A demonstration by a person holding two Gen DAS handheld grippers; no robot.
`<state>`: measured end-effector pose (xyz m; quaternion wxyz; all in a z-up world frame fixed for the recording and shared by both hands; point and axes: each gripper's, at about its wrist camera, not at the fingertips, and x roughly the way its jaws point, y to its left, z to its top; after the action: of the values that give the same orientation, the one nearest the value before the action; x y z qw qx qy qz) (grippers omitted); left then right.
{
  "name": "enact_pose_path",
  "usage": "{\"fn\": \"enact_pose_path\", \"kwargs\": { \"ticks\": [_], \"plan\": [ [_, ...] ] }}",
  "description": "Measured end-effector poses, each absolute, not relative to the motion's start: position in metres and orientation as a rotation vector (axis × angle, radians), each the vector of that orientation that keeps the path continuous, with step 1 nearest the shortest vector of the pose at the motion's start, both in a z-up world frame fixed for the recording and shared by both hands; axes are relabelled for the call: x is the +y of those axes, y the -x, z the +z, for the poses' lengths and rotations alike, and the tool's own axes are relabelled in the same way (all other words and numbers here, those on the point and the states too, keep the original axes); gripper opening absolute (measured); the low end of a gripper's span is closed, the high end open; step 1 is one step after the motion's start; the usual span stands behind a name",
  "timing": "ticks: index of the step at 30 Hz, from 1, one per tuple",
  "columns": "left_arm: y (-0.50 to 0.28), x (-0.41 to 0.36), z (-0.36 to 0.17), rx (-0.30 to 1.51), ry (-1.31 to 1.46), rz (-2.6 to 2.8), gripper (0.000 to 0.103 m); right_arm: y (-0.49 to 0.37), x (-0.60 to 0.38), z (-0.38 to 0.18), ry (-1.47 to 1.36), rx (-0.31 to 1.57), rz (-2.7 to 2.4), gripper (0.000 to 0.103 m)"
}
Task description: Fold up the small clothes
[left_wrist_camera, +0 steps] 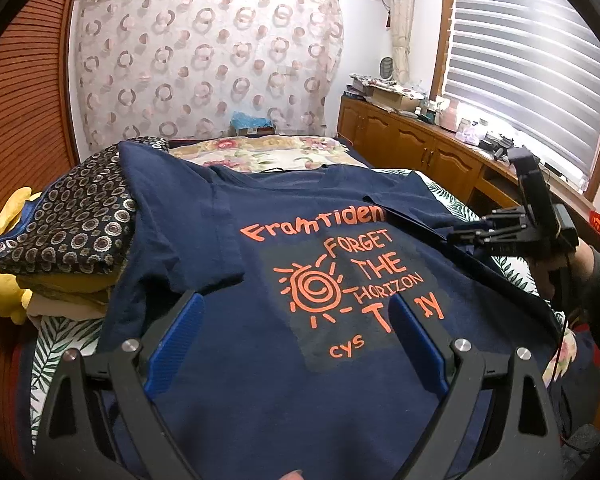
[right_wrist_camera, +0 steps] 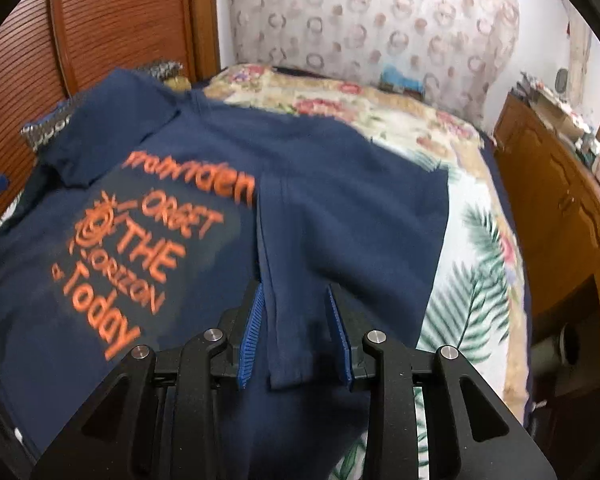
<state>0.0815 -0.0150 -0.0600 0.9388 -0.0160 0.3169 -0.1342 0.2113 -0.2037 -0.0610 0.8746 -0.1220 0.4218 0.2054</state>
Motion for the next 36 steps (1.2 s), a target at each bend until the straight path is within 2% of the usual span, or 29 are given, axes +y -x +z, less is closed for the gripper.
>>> {"fn": "enact_pose_path", "kwargs": {
  "ticks": [16,17,18,21,26,31,34,36],
  "plan": [
    [-0.081,-0.019,-0.063,0.656,0.036,-0.279,0.093,-0.186,-0.217,-0.077,0.313,0.907,0.417,0.029],
    [-0.081,-0.019,-0.063,0.657,0.037,-0.279,0.093,-0.185,-0.215,-0.077,0.326,0.903,0.414,0.025],
    [-0.082,-0.019,-0.063,0.659,0.038,-0.279,0.093,-0.184,-0.213,-0.077,0.340,0.899,0.415,0.014],
    [-0.082,-0.018,-0.063,0.662,0.037,-0.278,0.093,-0.182,-0.208,-0.074,0.363,0.890,0.434,0.007],
    [-0.082,-0.018,-0.064,0.659,0.039,-0.277,0.093,-0.184,-0.215,-0.052,0.283,0.850,0.457,0.004],
    [-0.083,-0.016,-0.063,0.654,0.040,-0.272,0.093,-0.184,-0.219,-0.025,0.179,0.824,0.509,0.005],
    [-0.088,-0.012,-0.060,0.645,0.033,-0.262,0.093,-0.185,-0.213,-0.029,0.176,0.857,0.531,0.016],
    [-0.093,-0.007,-0.056,0.640,0.030,-0.257,0.093,-0.185,-0.210,-0.033,0.180,0.861,0.545,0.029]
  ]
}}
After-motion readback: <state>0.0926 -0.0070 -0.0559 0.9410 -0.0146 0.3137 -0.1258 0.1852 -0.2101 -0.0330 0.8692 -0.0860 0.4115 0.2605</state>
